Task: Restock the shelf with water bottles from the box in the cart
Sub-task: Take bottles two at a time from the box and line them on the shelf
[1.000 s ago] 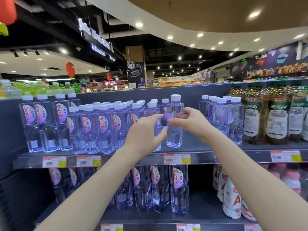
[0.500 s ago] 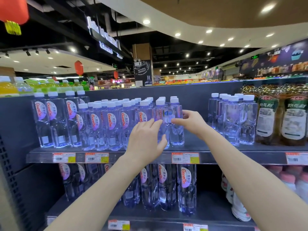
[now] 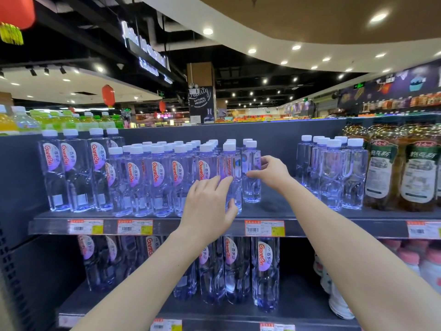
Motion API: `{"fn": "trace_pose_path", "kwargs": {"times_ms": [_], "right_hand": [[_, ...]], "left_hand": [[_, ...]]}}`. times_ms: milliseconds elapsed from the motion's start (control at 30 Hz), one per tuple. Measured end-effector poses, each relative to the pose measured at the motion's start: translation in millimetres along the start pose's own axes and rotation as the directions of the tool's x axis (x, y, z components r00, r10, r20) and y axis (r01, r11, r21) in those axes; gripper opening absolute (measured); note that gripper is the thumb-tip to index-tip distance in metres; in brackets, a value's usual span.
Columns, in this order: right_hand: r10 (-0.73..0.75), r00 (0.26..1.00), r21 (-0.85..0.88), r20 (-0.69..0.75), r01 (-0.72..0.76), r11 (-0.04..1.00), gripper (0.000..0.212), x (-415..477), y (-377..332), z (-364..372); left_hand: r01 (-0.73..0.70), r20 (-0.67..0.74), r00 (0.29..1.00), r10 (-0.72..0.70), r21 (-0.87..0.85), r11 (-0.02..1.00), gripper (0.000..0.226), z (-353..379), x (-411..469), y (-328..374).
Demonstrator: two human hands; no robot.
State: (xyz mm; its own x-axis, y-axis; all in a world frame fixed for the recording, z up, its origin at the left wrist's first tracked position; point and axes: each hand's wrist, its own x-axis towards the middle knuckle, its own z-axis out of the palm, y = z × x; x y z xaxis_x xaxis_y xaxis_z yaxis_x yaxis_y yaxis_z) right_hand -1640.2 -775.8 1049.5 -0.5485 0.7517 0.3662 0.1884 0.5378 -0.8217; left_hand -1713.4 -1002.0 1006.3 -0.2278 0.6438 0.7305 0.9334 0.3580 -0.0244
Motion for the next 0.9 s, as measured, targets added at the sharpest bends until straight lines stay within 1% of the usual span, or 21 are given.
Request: {"fn": "trace_pose_path", "kwargs": {"times_ms": [267, 500, 600, 667, 767, 800, 867, 900], "right_hand": [[0.006, 1.0, -0.008, -0.026, -0.006, 1.0, 0.042, 5, 0, 7], [0.021, 0.999, -0.03, -0.038, -0.022, 0.999, 0.047, 4, -3, 10], [0.041, 0.998, -0.062, -0.044, -0.044, 0.997, 0.045, 1, -4, 10], [0.047, 0.997, -0.114, -0.053, -0.053, 0.992, 0.049, -2, -3, 10], [0.06, 0.998, -0.186, -0.024, -0.063, 0.981, 0.065, -12, -2, 10], [0.048, 0.999, -0.243, -0.015, -0.05, 0.969, 0.064, -17, -1, 9], [0.001, 1.0, -0.401, -0.013, -0.006, 0.916, 0.05, -30, 1, 7], [-0.02, 1.0, -0.458, -0.014, 0.011, 0.889, 0.047, -38, 2, 5]], "left_hand": [[0.002, -0.012, 1.0, -0.002, -0.06, 0.998, 0.06, -2, -2, 6], [0.018, 0.012, 1.0, -0.017, -0.101, 0.995, 0.057, -3, -6, 7], [0.021, 0.049, 0.999, -0.015, -0.113, 0.993, 0.057, -4, -6, 9], [0.016, 0.08, 0.997, -0.006, -0.12, 0.993, 0.058, -5, -8, 10], [-0.002, 0.097, 0.995, 0.014, -0.119, 0.993, 0.057, -7, -11, 11], [-0.005, 0.105, 0.994, 0.018, -0.118, 0.993, 0.057, -7, -11, 11], [-0.003, 0.127, 0.992, 0.019, -0.124, 0.992, 0.059, -8, -13, 12], [0.005, 0.143, 0.99, 0.014, -0.134, 0.991, 0.06, -9, -14, 14]]}}
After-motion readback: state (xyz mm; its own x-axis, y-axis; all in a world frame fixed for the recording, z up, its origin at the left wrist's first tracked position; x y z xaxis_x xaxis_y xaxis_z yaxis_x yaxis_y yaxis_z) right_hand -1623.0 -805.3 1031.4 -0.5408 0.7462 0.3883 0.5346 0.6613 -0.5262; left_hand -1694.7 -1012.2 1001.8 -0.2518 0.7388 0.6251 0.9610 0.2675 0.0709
